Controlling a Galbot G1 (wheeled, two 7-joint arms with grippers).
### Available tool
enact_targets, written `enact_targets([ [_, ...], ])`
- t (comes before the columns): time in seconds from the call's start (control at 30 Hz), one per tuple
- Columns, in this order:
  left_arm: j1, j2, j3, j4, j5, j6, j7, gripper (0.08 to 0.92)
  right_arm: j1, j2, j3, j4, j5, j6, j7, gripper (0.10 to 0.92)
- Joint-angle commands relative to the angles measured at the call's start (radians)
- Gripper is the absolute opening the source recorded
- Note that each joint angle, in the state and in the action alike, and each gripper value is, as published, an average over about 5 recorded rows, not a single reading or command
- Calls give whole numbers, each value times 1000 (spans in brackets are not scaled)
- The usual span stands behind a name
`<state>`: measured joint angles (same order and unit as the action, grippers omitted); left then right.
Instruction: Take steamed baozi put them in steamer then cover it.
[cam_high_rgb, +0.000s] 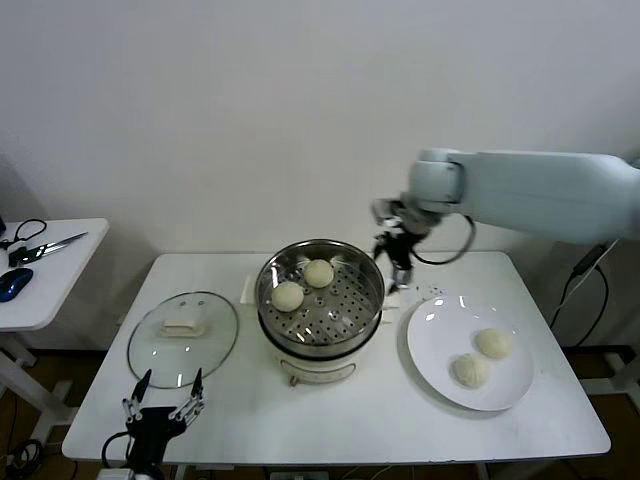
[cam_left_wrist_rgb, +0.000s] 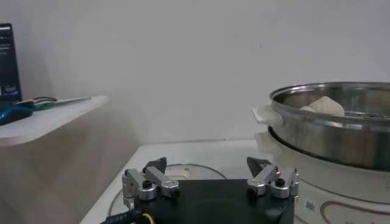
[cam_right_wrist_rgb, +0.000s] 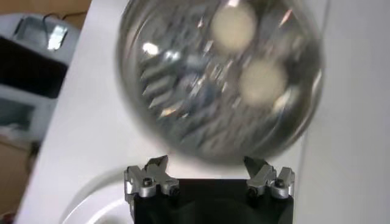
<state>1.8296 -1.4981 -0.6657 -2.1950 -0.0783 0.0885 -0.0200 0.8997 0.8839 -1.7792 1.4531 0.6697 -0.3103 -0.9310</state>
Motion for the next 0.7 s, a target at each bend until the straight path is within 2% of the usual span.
enact_targets([
  [0.03, 0, 0, 0, -1, 0, -1, 0, 823, -56, -436, -130, 175, -227, 15, 8, 823],
  [0.33, 8, -10, 4, -8, 3, -4, 0, 823, -418, -502, 158, 61, -348, 9, 37, 823],
  [0.7, 8, -14, 5, -6, 6, -1, 0, 823, -622, -378, 377, -50, -356, -22, 90, 823],
])
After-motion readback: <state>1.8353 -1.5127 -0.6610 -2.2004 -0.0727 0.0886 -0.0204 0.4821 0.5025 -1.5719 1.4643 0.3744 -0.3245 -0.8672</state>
